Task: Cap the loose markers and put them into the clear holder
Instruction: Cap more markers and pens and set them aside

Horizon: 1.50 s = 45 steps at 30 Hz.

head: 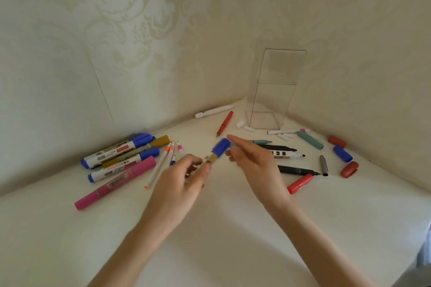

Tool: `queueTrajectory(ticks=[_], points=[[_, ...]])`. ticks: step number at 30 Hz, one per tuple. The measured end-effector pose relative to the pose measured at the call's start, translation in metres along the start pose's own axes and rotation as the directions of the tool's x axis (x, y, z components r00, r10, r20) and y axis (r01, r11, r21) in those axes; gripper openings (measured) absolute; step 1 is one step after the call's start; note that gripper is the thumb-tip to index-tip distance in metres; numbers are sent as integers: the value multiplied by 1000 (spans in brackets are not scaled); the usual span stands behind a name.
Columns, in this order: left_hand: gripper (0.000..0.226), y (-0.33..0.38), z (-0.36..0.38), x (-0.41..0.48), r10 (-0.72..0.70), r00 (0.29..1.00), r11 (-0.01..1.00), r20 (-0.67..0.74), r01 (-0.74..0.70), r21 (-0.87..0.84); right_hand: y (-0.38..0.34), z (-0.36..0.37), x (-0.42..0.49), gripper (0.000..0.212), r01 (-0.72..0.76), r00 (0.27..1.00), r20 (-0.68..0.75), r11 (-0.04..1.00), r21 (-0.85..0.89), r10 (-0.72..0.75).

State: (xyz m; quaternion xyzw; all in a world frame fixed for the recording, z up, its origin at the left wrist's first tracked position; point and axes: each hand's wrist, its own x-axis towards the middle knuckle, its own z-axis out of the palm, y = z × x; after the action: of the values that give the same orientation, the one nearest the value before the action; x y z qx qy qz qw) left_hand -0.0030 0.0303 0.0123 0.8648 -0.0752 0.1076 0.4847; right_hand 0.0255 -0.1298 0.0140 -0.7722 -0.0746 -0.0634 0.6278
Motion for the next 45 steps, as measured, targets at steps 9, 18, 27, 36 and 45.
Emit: queueTrajectory(ticks=[9, 18, 27, 36, 45], points=[[24, -76, -84, 34, 6, 943, 681, -332, 239, 693, 12, -13, -18, 24, 1, 999, 38, 919, -394, 16], [24, -38, -38, 44, 143, 966, 814, -214, 8, 581, 20, -68, -26, 25, -17, 994, -102, 837, -546, -47], [18, 20, 74, 96, 215, 939, 917, 268, -288, 275, 46, -168, -17, 23, -186, 909, -405, 775, -604, -97], [20, 2, 107, 137, 99, 973, 874, 211, -187, 449, 62, -169, 7, 21, -152, 909, -385, 733, -663, -160], [9, 1, 98, 154, -75, 948, 870, 310, -90, 485, 70, -163, 92, 32, -234, 966, -258, 429, -872, 2]])
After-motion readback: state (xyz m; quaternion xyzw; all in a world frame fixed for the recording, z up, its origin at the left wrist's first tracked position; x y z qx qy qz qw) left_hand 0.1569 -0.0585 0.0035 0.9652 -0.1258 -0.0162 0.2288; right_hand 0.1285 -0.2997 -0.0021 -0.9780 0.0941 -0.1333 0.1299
